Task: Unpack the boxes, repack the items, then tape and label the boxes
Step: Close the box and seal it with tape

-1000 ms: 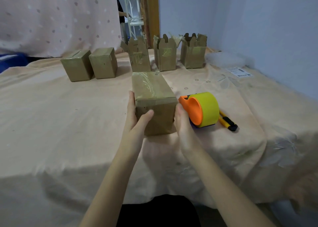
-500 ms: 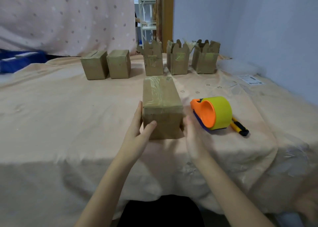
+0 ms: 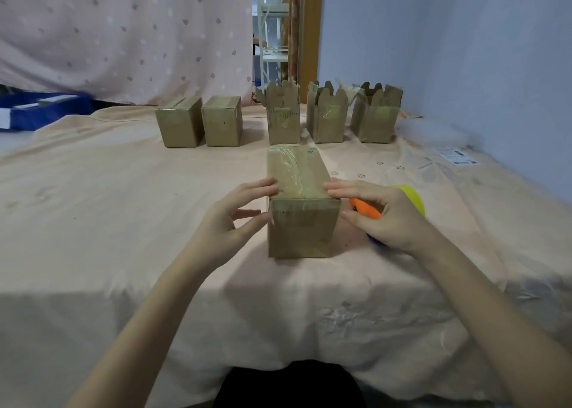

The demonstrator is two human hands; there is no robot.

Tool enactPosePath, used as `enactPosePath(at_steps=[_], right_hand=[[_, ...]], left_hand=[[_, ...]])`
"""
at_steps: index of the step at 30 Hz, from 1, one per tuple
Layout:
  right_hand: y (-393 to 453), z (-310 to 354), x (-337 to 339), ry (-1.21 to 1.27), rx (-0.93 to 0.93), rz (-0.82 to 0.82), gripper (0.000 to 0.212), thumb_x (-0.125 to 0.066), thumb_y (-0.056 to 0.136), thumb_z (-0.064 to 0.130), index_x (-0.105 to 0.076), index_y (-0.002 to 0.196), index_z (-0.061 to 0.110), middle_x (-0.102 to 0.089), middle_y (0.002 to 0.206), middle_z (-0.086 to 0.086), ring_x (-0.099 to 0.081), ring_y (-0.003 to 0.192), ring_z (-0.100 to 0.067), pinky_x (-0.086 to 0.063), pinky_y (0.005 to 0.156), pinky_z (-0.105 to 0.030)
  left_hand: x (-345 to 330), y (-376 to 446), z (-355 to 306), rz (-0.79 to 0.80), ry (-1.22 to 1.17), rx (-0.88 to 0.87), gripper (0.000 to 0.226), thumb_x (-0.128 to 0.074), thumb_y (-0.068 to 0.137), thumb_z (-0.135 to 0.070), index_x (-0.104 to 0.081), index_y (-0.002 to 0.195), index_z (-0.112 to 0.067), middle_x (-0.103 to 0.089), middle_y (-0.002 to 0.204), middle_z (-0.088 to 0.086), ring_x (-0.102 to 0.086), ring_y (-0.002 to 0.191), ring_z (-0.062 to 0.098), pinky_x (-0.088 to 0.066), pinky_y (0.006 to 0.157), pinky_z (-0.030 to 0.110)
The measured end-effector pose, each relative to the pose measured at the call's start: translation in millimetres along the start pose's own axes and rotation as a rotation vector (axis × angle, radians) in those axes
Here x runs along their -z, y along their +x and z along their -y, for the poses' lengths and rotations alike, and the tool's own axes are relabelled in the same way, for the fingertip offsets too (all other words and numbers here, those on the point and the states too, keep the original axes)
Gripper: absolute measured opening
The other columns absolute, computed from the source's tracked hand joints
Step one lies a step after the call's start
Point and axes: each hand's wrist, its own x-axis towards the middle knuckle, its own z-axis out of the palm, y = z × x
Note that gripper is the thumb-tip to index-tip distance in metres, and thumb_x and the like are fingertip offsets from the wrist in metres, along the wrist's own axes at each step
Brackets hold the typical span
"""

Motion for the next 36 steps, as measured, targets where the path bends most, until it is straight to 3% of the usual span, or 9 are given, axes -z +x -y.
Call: enactPosePath(at_steps=[6, 12, 20, 24, 28, 32, 36], right_hand=[[4.1, -4.3, -10.1, -0.052, 0.068, -0.145, 0.031, -0.073, 0.074, 0.007, -0.071, 0.103, 0.017, -0.068, 0.115, 0.005, -0.059, 0.116, -0.006, -0.039, 0.104, -0.020], [9.4, -6.1, -20.4, -0.116, 0.153, -0.263, 0.017, -0.074, 0.072, 0.008, -0.073, 0.089, 0.009, -0.071, 0.102, 0.003, -0.063, 0.105, -0.007, -0.044, 0.098, -0.021], [12.5, -11.0, -10.2, -0.145, 0.187, -0.159, 0.021, -0.076, 0.075, 0.014, -0.073, 0.093, 0.006, -0.070, 0.108, -0.001, -0.063, 0.106, -0.009, -0.043, 0.099, -0.021], [15.2, -11.3, -13.8, -0.194, 0.233, -0.178, 0.023, -0.079, 0.070, 0.014, -0.071, 0.089, 0.003, -0.069, 0.104, -0.002, -0.062, 0.103, -0.011, -0.044, 0.096, -0.019], [18.9, -12.8, -11.0, -0.132, 0.195, -0.181, 0.020, -0.077, 0.070, 0.013, -0.073, 0.085, 0.002, -0.070, 0.100, -0.003, -0.063, 0.102, -0.011, -0.045, 0.094, -0.017], [22.5, -12.6, -6.6, -0.160, 0.213, -0.141, 0.016, -0.073, 0.076, 0.017, -0.073, 0.086, 0.004, -0.070, 0.098, -0.001, -0.064, 0.100, -0.010, -0.047, 0.093, -0.021], [19.5, -4.9, -1.6, -0.216, 0.182, -0.093, 0.030, -0.059, 0.086, 0.037, -0.075, 0.083, 0.011, -0.072, 0.099, 0.003, -0.065, 0.099, -0.010, -0.050, 0.090, -0.034]], left_hand=[[-2.9, 1.0, 2.4, -0.081, 0.022, -0.009, 0.034, -0.065, 0.083, -0.015, -0.066, 0.115, -0.026, -0.059, 0.128, -0.012, -0.056, 0.118, 0.004, -0.054, 0.088, 0.027], [-15.6, 3.0, -1.7, -0.240, 0.041, -0.013, 0.023, -0.064, 0.073, -0.032, -0.068, 0.096, -0.035, -0.064, 0.114, -0.018, -0.061, 0.110, 0.003, -0.057, 0.081, 0.034], [-9.2, 6.9, 3.4, -0.149, 0.126, -0.053, 0.026, -0.073, 0.076, -0.028, -0.068, 0.100, -0.020, -0.063, 0.117, -0.012, -0.060, 0.111, 0.005, -0.055, 0.081, 0.031], [-10.3, 10.4, 2.3, -0.181, 0.210, -0.065, 0.025, -0.075, 0.074, -0.028, -0.070, 0.091, -0.010, -0.065, 0.110, -0.008, -0.062, 0.103, 0.006, -0.055, 0.077, 0.028], [-6.1, 16.7, -1.7, -0.180, 0.162, -0.029, 0.024, -0.079, 0.074, -0.031, -0.074, 0.086, -0.011, -0.068, 0.103, -0.009, -0.066, 0.096, 0.008, -0.056, 0.078, 0.033], [-1.4, 18.8, -2.7, -0.134, 0.210, -0.049, 0.026, -0.072, 0.078, -0.037, -0.075, 0.086, -0.012, -0.069, 0.103, -0.009, -0.065, 0.096, 0.005, -0.053, 0.084, 0.035], [0.6, 16.1, -10.8, -0.105, 0.185, 0.023, 0.043, -0.045, 0.090, -0.050, -0.075, 0.090, -0.020, -0.067, 0.106, -0.015, -0.060, 0.102, -0.002, -0.045, 0.089, 0.018]])
